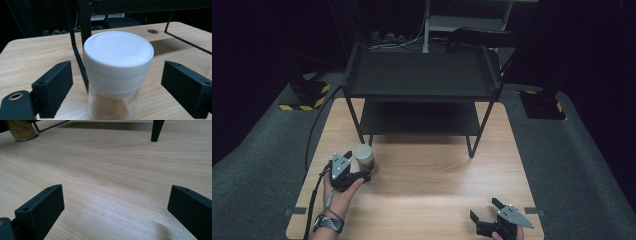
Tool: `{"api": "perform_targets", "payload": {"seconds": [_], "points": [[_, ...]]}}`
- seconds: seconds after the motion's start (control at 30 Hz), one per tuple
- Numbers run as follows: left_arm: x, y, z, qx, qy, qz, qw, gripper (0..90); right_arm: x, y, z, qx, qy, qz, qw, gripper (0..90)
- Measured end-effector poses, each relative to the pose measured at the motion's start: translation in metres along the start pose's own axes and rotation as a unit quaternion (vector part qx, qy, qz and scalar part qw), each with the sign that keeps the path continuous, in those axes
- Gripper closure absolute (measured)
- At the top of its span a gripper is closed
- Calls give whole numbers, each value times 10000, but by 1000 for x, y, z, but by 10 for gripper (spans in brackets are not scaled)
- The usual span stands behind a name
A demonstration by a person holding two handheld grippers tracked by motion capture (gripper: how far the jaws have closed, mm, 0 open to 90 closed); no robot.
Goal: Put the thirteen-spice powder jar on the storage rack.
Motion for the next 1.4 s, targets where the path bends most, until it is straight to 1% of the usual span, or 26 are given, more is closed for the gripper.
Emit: {"api": "perform_targets", "payload": {"seconds": [0.07,0.1,0.17,0.3,0.67,0.8,0.87,0.9,0.93,1.07,1.17,1.23,1.27,1.3,1.4], "points": [[1,0,-1,3,-26,10,10000,164,0,0,0,25,-2,-4,10000,2],[3,-1,-1,-14,-41,10,10000,164,0,0,0,25,-2,-4,10000,2],[6,-1,-2,-62,-61,46,10000,199,0,0,0,27,-3,-11,10000,2],[8,-1,-1,-151,-68,41,9999,330,0,0,0,26,-8,-19,10000,2],[7,-2,-4,-145,-121,70,9998,337,-1,0,0,16,2,-27,10000,2],[6,-4,-5,-113,-59,105,9999,337,-1,0,-1,21,3,-30,10000,2],[4,-8,-6,-75,43,100,9999,337,-1,0,-1,31,3,-33,10000,2],[2,-13,-8,-49,102,74,9999,337,-1,0,-1,31,4,-31,10000,2],[2,-13,-8,-49,102,74,9999,337,-1,0,-1,31,4,-31,10000,2],[-5,-29,-13,0,155,9,9999,337,-1,0,-1,22,1,-34,10000,2],[-10,-43,-15,-2,212,41,9998,337,-1,0,-1,19,-9,-35,10000,2],[-15,-53,-18,57,202,41,9998,337,-1,0,-1,29,-9,-38,10000,2],[-20,-64,-21,68,234,6,9997,337,-1,0,-2,27,-4,-47,10000,2],[-20,-64,-21,68,234,6,9997,337,-1,0,-2,27,-4,-47,10000,2],[-30,-81,-24,103,240,-32,9997,337,-1,0,-1,26,-9,-37,10000,2]]}}
Point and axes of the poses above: each handheld gripper's, and its own axes: x roughly forward along the jaws, y roughly out of its underside, z roughly to its left, the point moved 10 cm from there along x, roughly forward along the jaws, and after that the axes turned 3 degrees about z, right-handed, at the moved point
